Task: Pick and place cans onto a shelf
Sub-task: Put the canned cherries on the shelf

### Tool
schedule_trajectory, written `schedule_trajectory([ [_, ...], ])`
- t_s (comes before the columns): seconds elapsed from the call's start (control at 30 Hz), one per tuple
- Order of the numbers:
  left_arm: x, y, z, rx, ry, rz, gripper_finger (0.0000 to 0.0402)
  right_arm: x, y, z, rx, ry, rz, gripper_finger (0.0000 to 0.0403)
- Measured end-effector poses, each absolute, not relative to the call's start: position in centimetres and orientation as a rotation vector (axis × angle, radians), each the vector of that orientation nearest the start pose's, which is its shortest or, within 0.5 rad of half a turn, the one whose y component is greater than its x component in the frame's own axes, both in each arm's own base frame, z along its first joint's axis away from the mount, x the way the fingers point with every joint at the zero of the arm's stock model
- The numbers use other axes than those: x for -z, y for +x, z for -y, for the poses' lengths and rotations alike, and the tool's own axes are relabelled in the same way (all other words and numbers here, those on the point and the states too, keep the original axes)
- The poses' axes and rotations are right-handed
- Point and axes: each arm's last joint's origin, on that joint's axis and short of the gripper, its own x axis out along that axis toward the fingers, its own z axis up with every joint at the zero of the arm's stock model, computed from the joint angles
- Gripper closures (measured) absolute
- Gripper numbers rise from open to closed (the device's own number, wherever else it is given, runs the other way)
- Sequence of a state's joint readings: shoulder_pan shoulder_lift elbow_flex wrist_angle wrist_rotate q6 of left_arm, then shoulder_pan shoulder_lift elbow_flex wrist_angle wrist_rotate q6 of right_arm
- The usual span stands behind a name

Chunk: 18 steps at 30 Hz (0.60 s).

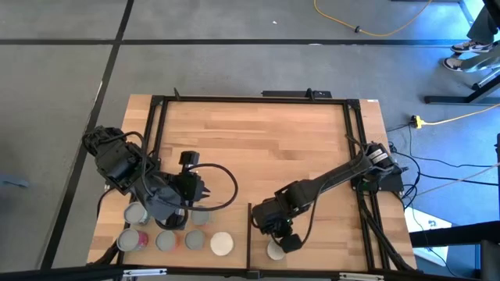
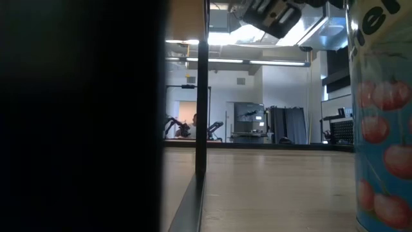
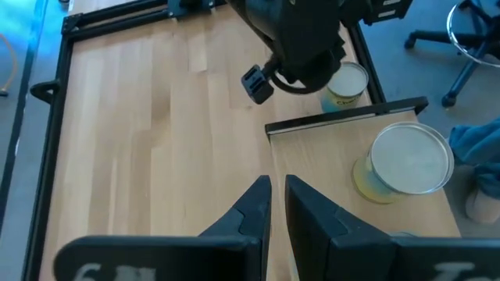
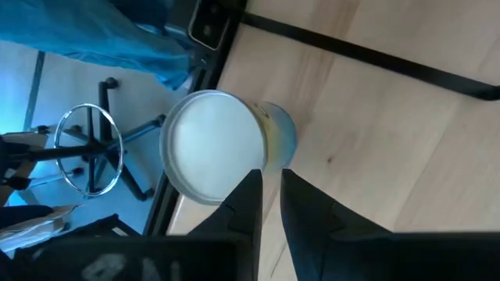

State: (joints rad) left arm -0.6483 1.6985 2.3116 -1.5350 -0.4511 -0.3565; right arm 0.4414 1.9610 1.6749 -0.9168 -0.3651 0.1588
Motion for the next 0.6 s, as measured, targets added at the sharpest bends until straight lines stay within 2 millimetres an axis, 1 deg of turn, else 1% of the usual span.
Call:
schedule_trajectory([
  [0.1,-48.1,22.8,15.7,0.040,0.146,-0.800,0.0369,-24.1,36.5,-18.6,-0.602,0.082,-1.298,0.0353],
  [0.47,-48.1,22.8,15.7,0.040,0.145,-0.801,0.0369,-24.0,36.6,-18.7,-0.579,0.120,-1.310,0.0353],
  [0.6,-48.0,22.8,15.7,0.039,0.142,-0.801,0.0369,-23.3,36.7,-18.8,-0.582,0.116,-1.312,0.0353],
])
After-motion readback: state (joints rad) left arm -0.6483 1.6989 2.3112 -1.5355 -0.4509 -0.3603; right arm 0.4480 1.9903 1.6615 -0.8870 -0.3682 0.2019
